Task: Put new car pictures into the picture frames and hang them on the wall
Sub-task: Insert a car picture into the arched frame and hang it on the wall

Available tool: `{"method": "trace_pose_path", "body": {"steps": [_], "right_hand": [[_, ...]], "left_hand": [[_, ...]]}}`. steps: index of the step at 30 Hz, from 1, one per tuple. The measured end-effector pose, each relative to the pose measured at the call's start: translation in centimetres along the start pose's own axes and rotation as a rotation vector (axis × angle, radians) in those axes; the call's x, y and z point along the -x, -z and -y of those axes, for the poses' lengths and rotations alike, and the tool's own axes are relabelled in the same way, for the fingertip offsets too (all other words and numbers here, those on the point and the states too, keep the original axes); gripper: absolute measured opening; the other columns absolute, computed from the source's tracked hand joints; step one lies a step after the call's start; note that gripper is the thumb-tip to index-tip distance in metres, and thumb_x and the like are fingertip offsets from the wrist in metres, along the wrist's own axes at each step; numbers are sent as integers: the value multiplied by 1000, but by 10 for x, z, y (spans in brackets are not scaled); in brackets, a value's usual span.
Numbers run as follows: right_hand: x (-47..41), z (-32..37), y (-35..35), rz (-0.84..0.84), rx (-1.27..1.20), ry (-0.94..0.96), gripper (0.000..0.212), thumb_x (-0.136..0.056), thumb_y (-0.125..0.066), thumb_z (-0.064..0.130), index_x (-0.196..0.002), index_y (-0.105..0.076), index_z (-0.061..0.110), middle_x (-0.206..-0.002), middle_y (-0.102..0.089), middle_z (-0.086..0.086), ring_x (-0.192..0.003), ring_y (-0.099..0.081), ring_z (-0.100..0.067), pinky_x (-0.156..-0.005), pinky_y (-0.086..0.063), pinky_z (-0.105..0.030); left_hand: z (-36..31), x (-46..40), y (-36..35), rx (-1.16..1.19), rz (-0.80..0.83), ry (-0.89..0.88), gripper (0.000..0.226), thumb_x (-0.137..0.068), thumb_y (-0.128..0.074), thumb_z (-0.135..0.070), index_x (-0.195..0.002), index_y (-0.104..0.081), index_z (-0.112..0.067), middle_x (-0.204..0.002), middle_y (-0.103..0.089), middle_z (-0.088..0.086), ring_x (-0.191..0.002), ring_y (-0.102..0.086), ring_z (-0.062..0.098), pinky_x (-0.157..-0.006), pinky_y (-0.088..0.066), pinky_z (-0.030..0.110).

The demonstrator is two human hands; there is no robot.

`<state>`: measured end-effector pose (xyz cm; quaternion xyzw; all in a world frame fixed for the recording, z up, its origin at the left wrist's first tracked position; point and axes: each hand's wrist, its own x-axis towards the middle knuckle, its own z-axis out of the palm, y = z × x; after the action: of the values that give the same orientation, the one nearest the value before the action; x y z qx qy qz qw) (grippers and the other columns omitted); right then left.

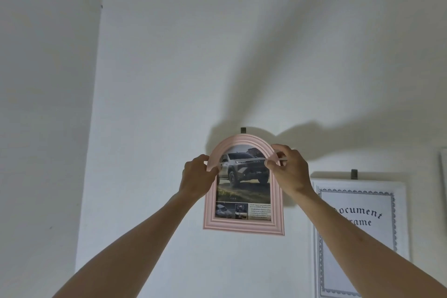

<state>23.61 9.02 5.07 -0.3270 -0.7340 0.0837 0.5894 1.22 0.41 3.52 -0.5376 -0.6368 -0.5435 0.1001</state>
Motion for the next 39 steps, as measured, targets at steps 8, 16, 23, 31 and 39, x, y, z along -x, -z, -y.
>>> {"method": "trace_pose_path", "body": {"steps": [8, 16, 23, 31, 39], "right_hand": [[4, -28, -25, -107, 64, 135, 35, -86, -73, 20, -117, -61, 31, -94, -63, 4, -86, -49, -3, -76, -45, -25], [5, -20, -21, -151, 326, 134, 33, -88, -70, 25, -120, -65, 29, -95, -62, 7, -104, -51, -22, -63, -39, -28], [1, -21, -17, -101, 369, 146, 33, -87, -70, 35, -118, -63, 27, -98, -63, 3, -103, -51, -23, -63, -38, -28], [2, -24, -13, -74, 353, 149, 34, -87, -71, 36, -117, -64, 22, -98, -65, 1, -102, -53, -25, -64, -39, -28], [3, -23, -1, -27, 361, 155, 35, -88, -69, 41, -116, -62, 21, -102, -64, -2, -104, -54, -26, -69, -48, -33]], "left_hand": [[13, -6, -15, -71, -39, -59, 21, -92, -63, -31, -97, -70, -12, -74, -64, -1, -58, -52, 6, -49, -36, 9], [15, -6, -23, -162, -70, -84, 27, -90, -64, -40, -102, -66, -16, -87, -54, 0, -73, -57, 22, -66, -42, 29], [12, -2, -24, -156, -94, -94, 38, -92, -63, -35, -124, -57, -15, -107, -60, 5, -91, -62, 28, -75, -44, 32], [13, -2, -23, -155, -83, -96, 45, -90, -64, -39, -125, -55, -14, -111, -59, 7, -95, -62, 30, -81, -50, 40], [11, 3, -25, -157, -118, -92, 50, -91, -63, -41, -129, -52, -11, -115, -59, 10, -97, -62, 30, -82, -47, 38]]}}
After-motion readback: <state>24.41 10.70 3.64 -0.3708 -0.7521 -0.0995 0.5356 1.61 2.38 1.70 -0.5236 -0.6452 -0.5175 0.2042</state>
